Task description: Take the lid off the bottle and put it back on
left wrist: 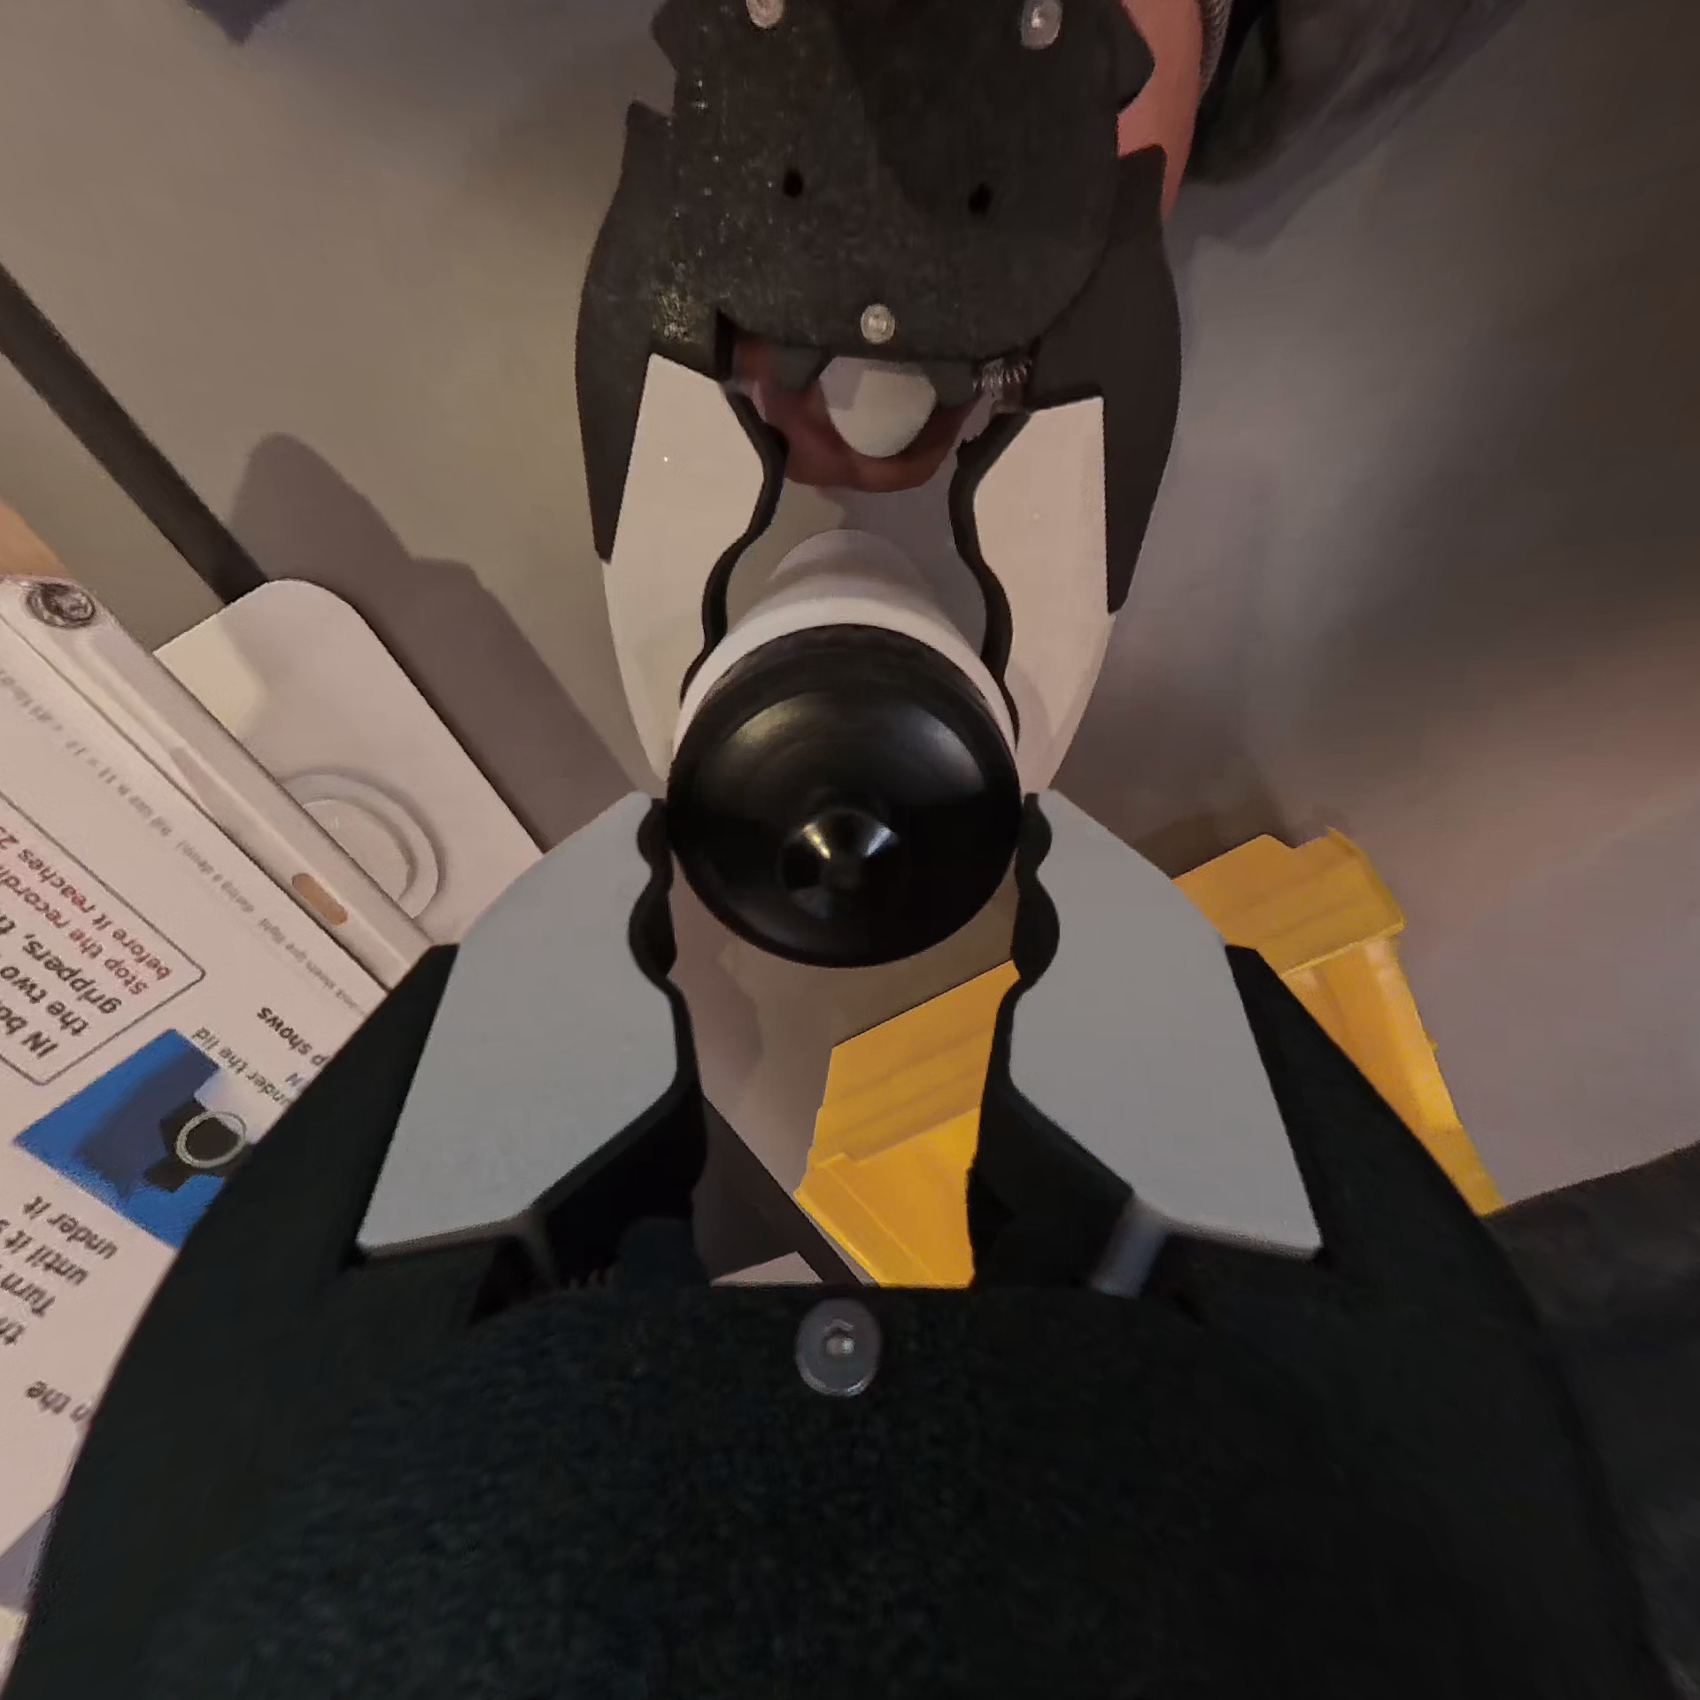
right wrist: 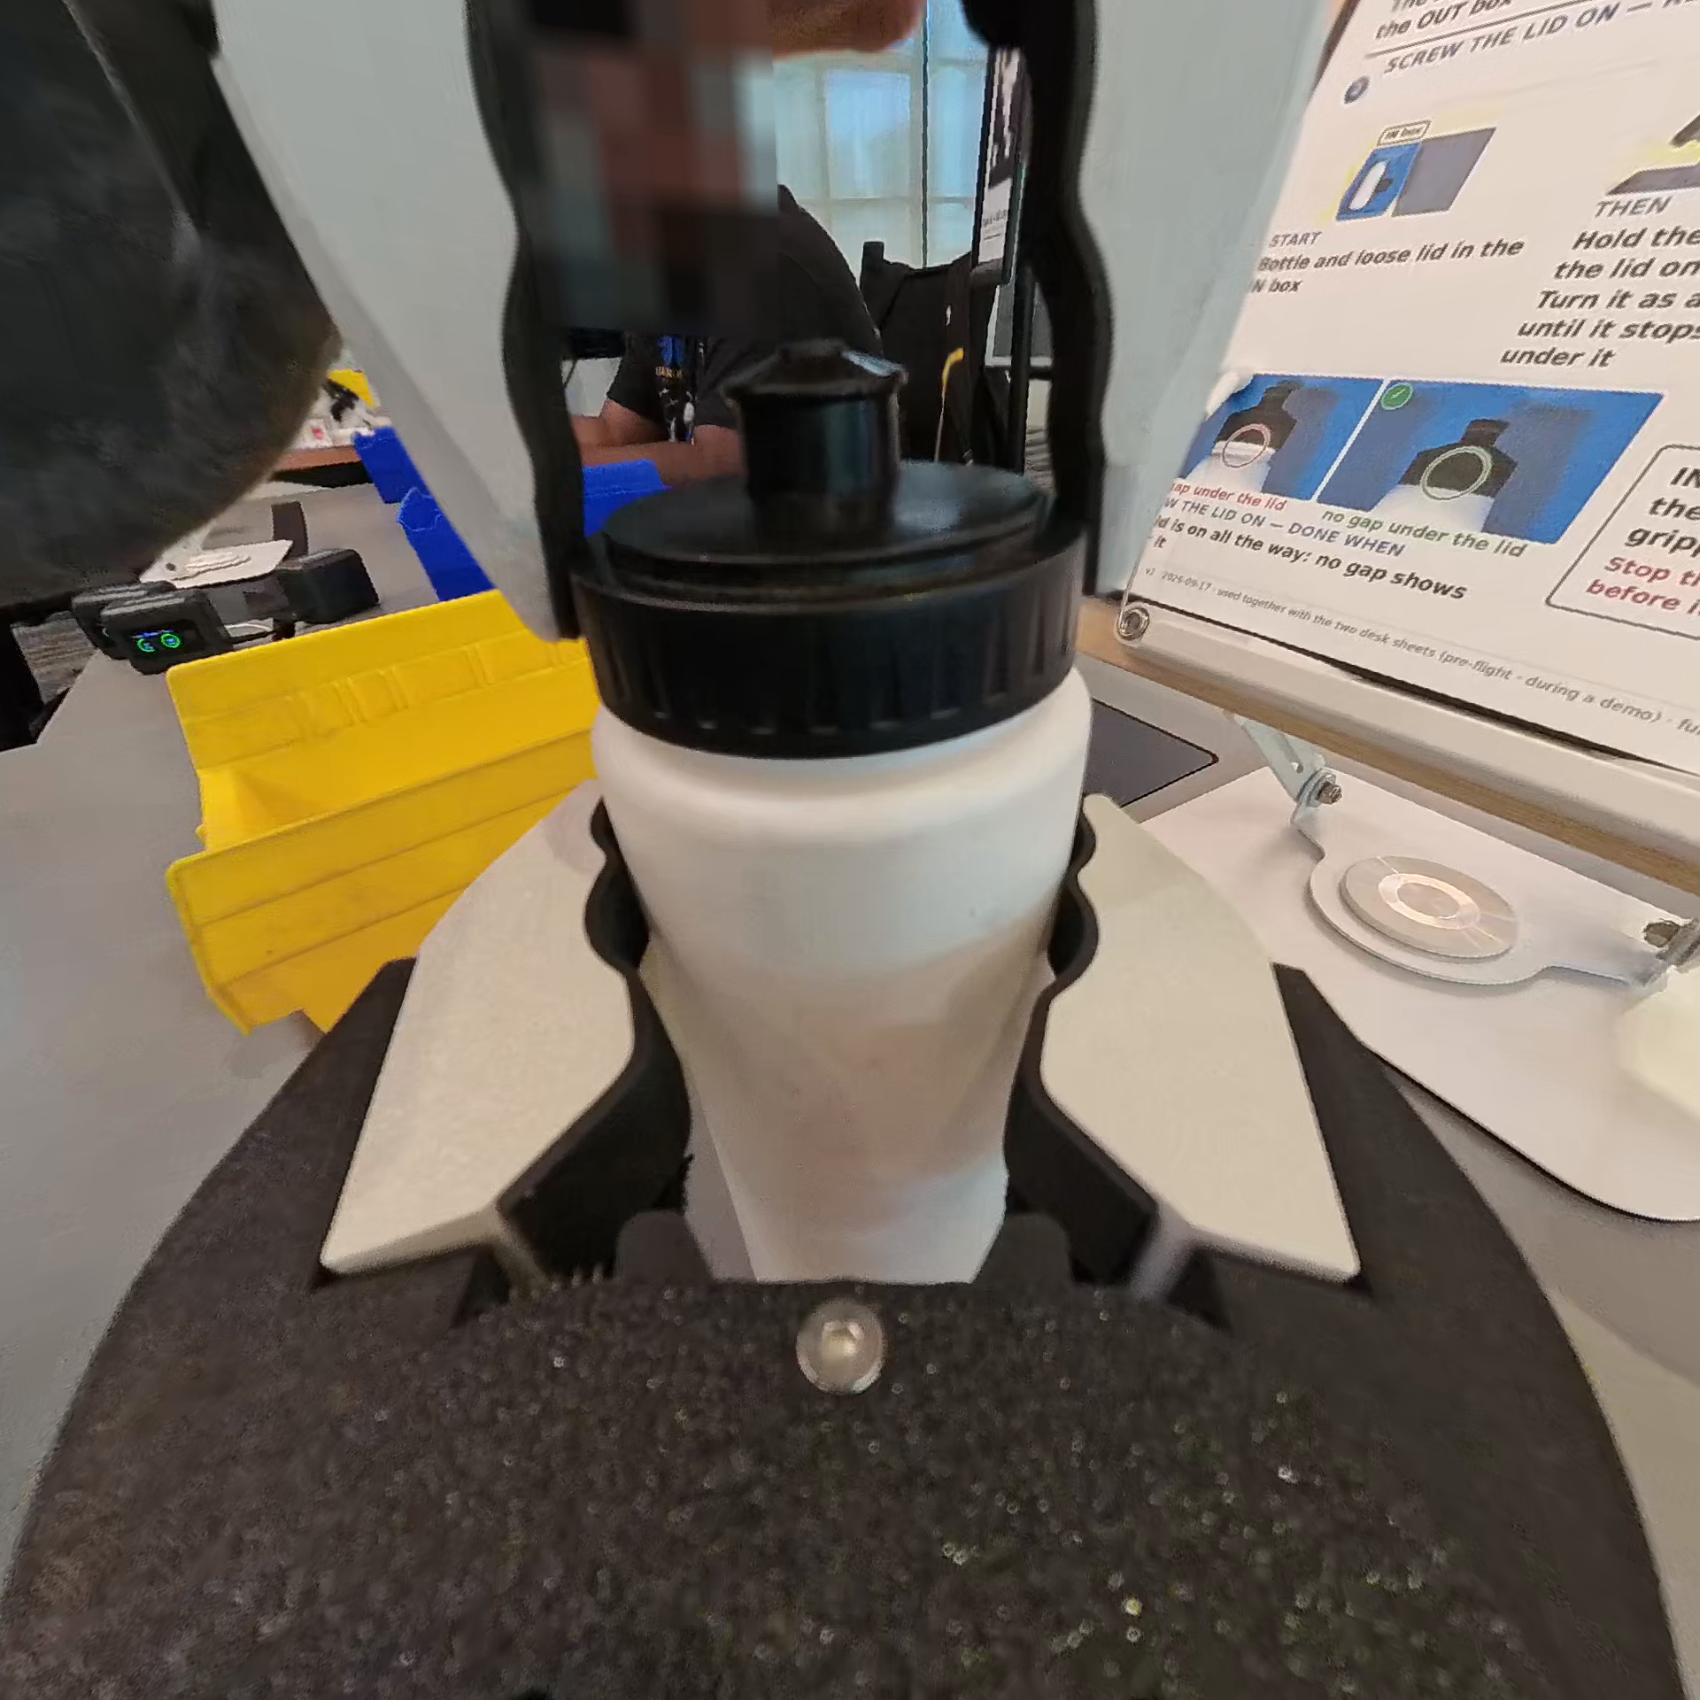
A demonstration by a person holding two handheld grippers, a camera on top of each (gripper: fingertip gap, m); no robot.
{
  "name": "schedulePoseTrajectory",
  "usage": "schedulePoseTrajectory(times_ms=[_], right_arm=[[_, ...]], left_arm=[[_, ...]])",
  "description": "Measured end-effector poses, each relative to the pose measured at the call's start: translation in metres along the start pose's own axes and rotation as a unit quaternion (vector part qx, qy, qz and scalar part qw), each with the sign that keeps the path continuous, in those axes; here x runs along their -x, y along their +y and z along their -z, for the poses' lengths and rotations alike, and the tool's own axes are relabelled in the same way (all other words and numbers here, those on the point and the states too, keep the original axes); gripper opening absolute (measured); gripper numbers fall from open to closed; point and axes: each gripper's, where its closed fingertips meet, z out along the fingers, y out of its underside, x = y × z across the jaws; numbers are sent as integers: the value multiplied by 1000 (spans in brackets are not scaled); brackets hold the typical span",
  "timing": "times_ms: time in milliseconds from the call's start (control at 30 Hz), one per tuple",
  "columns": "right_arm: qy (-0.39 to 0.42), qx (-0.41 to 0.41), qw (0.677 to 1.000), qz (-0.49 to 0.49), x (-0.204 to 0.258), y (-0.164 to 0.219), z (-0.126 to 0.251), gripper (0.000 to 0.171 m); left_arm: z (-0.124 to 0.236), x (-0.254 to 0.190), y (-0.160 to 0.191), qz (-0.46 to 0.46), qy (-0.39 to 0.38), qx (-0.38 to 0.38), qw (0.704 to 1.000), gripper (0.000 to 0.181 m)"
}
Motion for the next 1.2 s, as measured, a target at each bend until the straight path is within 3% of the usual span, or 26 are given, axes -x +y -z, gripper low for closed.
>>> schedulePoseTrajectory(times_ms=[133, 300, 533, 667, 833, 967, 1033, 1133, 1200], right_arm=[[3, 5, 1000, 1, 1, 0, -1, 88], [22, 6, 1000, 0, 0, 1, -2, 87], [39, 2, 999, 4, 1, 1, 0, 87], [59, 1, 998, 5, 0, 1, 2, 87], [52, 1, 999, 3, 0, 1, 1, 87], [48, -1, 999, -1, -1, 1, 1, 88], [40, -8, 999, -7, -2, 0, 1, 87], [35, -7, 999, -1, 0, 0, 0, 87], [42, -9, 999, -2, 0, 0, 0, 87]], left_arm=[[0, -1, 0, 23, 4, -7, 1000, 71], [-1, -2, -1, 133, -6, -8, 991, 71], [-2, -1, -4, 347, -27, -13, 938, 71], [-4, 0, -5, 475, -51, -9, 878, 71], [-3, 2, -5, 649, -74, -25, 757, 71], [-3, 5, -5, 724, -84, -33, 684, 71], [-2, 7, -5, 745, -82, -40, 660, 71], [-1, 4, -5, 743, -66, -31, 665, 71], [2, 0, -3, 702, -63, -6, 710, 90]])
